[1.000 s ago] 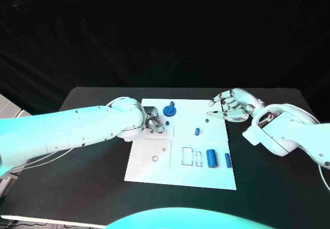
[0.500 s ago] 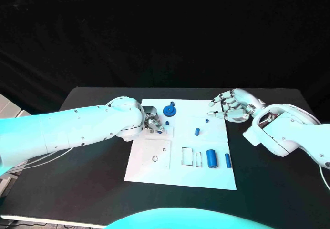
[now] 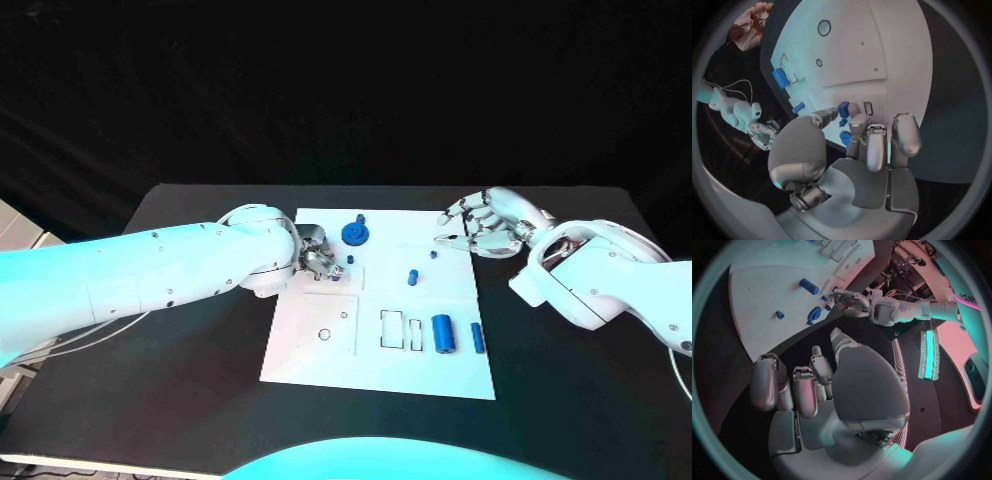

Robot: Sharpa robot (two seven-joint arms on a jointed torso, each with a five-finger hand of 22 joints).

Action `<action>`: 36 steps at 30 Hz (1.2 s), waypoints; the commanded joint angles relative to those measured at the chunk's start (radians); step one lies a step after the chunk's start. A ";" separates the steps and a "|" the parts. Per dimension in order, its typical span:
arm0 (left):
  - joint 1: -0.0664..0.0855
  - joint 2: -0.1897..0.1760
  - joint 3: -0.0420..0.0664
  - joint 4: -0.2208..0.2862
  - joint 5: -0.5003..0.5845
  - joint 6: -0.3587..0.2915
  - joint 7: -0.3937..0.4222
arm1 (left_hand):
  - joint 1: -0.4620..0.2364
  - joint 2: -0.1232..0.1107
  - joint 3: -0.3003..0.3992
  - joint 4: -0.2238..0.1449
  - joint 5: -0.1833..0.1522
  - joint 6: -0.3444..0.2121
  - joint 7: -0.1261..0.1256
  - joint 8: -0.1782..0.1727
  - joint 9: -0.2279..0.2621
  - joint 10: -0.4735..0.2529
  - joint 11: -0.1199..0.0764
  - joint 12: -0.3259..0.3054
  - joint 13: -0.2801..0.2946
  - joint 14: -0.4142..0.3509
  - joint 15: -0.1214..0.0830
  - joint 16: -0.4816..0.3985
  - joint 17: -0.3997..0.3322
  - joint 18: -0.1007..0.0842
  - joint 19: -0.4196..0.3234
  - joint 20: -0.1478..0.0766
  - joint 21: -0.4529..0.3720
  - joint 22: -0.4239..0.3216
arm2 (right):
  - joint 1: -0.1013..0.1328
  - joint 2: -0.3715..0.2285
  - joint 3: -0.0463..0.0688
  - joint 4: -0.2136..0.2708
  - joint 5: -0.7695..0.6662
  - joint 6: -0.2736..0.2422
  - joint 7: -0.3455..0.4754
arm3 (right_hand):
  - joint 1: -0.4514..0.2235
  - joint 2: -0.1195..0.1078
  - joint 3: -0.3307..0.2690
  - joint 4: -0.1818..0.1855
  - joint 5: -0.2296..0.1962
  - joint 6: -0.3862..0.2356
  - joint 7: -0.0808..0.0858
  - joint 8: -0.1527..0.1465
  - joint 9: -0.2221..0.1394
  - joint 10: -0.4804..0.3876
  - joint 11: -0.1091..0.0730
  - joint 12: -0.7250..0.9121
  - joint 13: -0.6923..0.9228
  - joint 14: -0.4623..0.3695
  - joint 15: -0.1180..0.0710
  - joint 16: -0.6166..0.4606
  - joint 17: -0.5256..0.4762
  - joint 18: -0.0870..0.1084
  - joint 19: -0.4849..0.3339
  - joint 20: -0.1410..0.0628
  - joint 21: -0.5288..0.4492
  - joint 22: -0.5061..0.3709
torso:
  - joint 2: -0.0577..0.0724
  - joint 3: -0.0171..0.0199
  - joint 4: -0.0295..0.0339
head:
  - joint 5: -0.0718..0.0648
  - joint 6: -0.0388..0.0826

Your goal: Assemble the parts on the task board

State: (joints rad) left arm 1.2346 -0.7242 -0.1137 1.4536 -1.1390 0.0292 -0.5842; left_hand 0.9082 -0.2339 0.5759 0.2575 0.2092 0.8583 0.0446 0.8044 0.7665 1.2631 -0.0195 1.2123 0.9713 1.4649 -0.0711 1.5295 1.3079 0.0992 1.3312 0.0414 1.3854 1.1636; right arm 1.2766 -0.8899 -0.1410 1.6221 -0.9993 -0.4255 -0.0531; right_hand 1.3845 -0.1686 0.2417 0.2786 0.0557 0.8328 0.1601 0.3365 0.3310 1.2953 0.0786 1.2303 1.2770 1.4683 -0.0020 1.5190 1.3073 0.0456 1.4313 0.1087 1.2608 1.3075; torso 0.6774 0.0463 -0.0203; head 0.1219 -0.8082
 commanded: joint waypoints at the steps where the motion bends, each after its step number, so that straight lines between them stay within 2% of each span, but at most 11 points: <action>1: -0.004 -0.003 -0.001 -0.003 -0.007 0.024 -0.015 | 0.011 0.000 -0.036 0.022 -0.006 -0.001 0.005 -0.001 -0.002 -0.007 0.001 0.007 -0.001 0.084 -0.002 -0.003 0.189 -0.013 0.000 -0.002 -0.005 0.000 | -0.001 0.000 0.000 0.002 -0.009 0.007 0.003 | -0.005 -0.001 0.003 0.002 0.005 -0.010 0.000 0.001 -0.001 -0.008 -0.002 -0.005 -0.002 0.071 0.005 -0.006 0.149 0.021 -0.007 0.000 -0.007 0.107 | 0.000 0.0003 -0.0005 | -0.001 0.002; 5: -0.004 -0.009 0.006 0.004 -0.003 0.020 -0.015 | 0.013 -0.003 -0.081 0.034 -0.007 0.000 0.004 -0.001 -0.003 -0.007 0.001 0.009 0.000 0.084 -0.003 -0.003 0.189 -0.013 0.000 -0.003 -0.006 0.000 | -0.002 0.000 0.000 0.002 -0.009 0.007 0.003 | -0.005 -0.001 0.003 0.002 0.005 -0.010 0.000 0.001 -0.001 -0.008 -0.002 -0.005 -0.002 0.071 0.005 -0.006 0.149 0.021 -0.007 0.000 -0.007 0.107 | 0.000 0.0003 0.0000 | -0.001 0.002; 9: -0.004 -0.018 0.019 0.014 0.004 0.017 -0.015 | -0.005 0.003 -0.141 0.036 -0.015 0.001 0.002 0.000 -0.005 -0.004 -0.001 0.013 0.002 0.085 -0.004 -0.002 0.191 -0.014 0.001 -0.004 -0.006 0.002 | -0.003 0.000 0.000 0.001 -0.009 0.008 0.003 | -0.005 -0.001 0.003 0.002 0.004 -0.011 0.000 0.001 -0.001 -0.009 -0.002 -0.007 -0.004 0.070 0.005 -0.007 0.147 0.021 -0.008 0.000 -0.009 0.106 | -0.001 0.0001 0.0011 | -0.001 0.004; 18: 0.004 -0.045 0.071 0.054 0.070 0.011 -0.012 | -0.005 0.005 -0.147 0.035 -0.016 0.001 0.002 0.000 -0.005 -0.006 -0.001 0.011 -0.001 0.084 -0.004 -0.003 0.189 -0.012 -0.002 -0.004 -0.009 -0.004 | -0.005 0.001 0.000 -0.003 -0.009 0.008 0.005 | -0.006 -0.001 0.003 0.002 0.004 -0.011 0.000 0.001 -0.001 -0.010 -0.002 -0.008 -0.004 0.069 0.005 -0.008 0.145 0.022 -0.010 0.000 -0.013 0.104 | -0.001 -0.0003 -0.0005 | 0.002 0.012; 20: 0.013 -0.053 0.083 0.059 0.089 0.017 -0.010 | 0.004 0.013 -0.152 0.034 -0.013 -0.003 0.002 -0.002 -0.006 -0.012 -0.001 0.006 -0.009 0.083 -0.004 -0.006 0.184 -0.011 -0.007 -0.004 -0.013 -0.012 | -0.006 0.001 0.000 -0.004 -0.009 0.008 0.005 | -0.006 -0.001 0.003 0.002 0.004 -0.011 0.000 0.001 -0.001 -0.010 -0.002 -0.008 -0.004 0.069 0.005 -0.008 0.145 0.022 -0.010 0.000 -0.013 0.104 | -0.001 0.0002 -0.0010 | 0.003 0.014; 22: 0.027 -0.061 0.093 0.058 0.106 0.029 -0.004 | 0.046 0.021 -0.164 0.032 -0.002 -0.016 0.007 -0.010 -0.010 -0.036 0.004 -0.014 -0.040 0.079 -0.001 -0.011 0.176 -0.008 -0.018 -0.002 -0.022 -0.027 | -0.007 0.001 0.000 -0.004 -0.009 0.009 0.005 | -0.006 -0.001 0.003 0.002 0.004 -0.011 0.000 0.001 -0.001 -0.010 -0.002 -0.008 -0.004 0.069 0.005 -0.008 0.145 0.022 -0.010 0.000 -0.013 0.104 | 0.000 0.0006 -0.0009 | 0.003 0.016; 24: 0.045 -0.068 0.099 0.050 0.119 0.048 0.004 | 0.084 0.029 -0.172 0.032 0.002 -0.043 0.020 -0.031 -0.021 -0.067 0.014 -0.037 -0.072 0.072 0.007 -0.021 0.159 -0.003 -0.037 0.004 -0.038 -0.054 | -0.007 0.001 0.000 -0.005 -0.009 0.009 0.005 | -0.006 -0.001 0.003 0.002 0.004 -0.011 0.000 0.001 -0.001 -0.010 -0.002 -0.008 -0.004 0.069 0.005 -0.008 0.145 0.022 -0.010 0.000 -0.013 0.104 | -0.001 0.0011 -0.0005 | 0.003 0.018; 26: 0.064 -0.073 0.104 0.035 0.124 0.062 0.009 | 0.122 0.040 -0.172 0.031 0.004 -0.055 0.028 -0.046 -0.032 -0.074 0.022 -0.038 -0.076 0.072 0.014 -0.021 0.160 -0.003 -0.037 0.011 -0.039 -0.054 | -0.007 0.001 0.000 -0.005 -0.009 0.009 0.005 | -0.006 -0.001 0.004 0.002 0.004 -0.012 0.001 0.001 -0.002 -0.010 -0.002 -0.007 -0.004 0.069 0.005 -0.009 0.145 0.022 -0.009 0.000 -0.012 0.105 | -0.001 0.0015 0.0004 | 0.003 0.020; 28: 0.084 -0.073 0.106 0.012 0.124 0.076 0.014 | 0.136 0.044 -0.173 0.032 0.004 -0.062 0.033 -0.057 -0.041 -0.078 0.026 -0.038 -0.079 0.072 0.017 -0.020 0.160 -0.002 -0.037 0.015 -0.039 -0.054 | -0.008 0.001 0.000 -0.006 -0.009 0.009 0.005 | -0.006 -0.001 0.004 0.002 0.004 -0.012 0.001 0.001 -0.002 -0.010 -0.002 -0.007 -0.004 0.069 0.005 -0.009 0.145 0.022 -0.009 0.000 -0.012 0.105 | -0.001 0.0021 0.0008 | 0.005 0.022; 30: 0.097 -0.069 0.108 -0.012 0.125 0.084 0.017 | 0.147 0.049 -0.178 0.033 0.004 -0.079 0.044 -0.082 -0.060 -0.080 0.034 -0.037 -0.081 0.072 0.024 -0.019 0.161 -0.003 -0.037 0.021 -0.039 -0.053 | -0.008 0.001 0.000 -0.008 -0.009 0.009 0.005 | -0.006 -0.001 0.004 0.002 0.004 -0.012 0.001 0.001 -0.002 -0.010 -0.002 -0.007 -0.004 0.069 0.005 -0.009 0.145 0.022 -0.009 0.000 -0.012 0.105 | 0.000 0.0020 0.0011 | 0.007 0.024; 36: 0.113 -0.026 0.107 -0.098 0.118 0.107 0.023 | 0.154 0.060 -0.182 0.034 0.004 -0.090 0.054 -0.107 -0.080 -0.089 0.043 -0.042 -0.093 0.072 0.032 -0.019 0.160 -0.003 -0.036 0.028 -0.039 -0.051 | -0.008 0.001 0.000 -0.010 -0.009 0.007 0.006 | -0.006 -0.001 0.004 0.002 0.004 -0.012 0.001 0.001 -0.002 -0.010 -0.002 -0.007 -0.004 0.069 0.005 -0.009 0.145 0.022 -0.009 0.000 -0.012 0.105 | 0.004 0.0016 -0.0007 | 0.007 0.029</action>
State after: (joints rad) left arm 1.3432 -0.7569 -0.0067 1.3635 -1.0346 0.0909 -0.5820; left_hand 1.0528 -0.1737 0.3998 0.2911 0.2092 0.7720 0.0981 0.7003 0.6868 1.1752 0.0214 1.1733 0.8794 1.4686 -0.0460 1.5121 1.3076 0.0990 1.2955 0.0631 1.3497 1.1111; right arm 1.2697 -0.8894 -0.1410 1.6118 -0.9996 -0.4255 -0.0539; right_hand 1.3844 -0.1686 0.2417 0.2786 0.0557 0.8258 0.1600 0.3365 0.3303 1.2916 0.0752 1.2259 1.2743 1.4683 -0.0020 1.5151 1.3078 0.0613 1.4302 0.1075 1.2547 1.3081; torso 0.6784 0.0478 -0.0198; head 0.1285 -0.7815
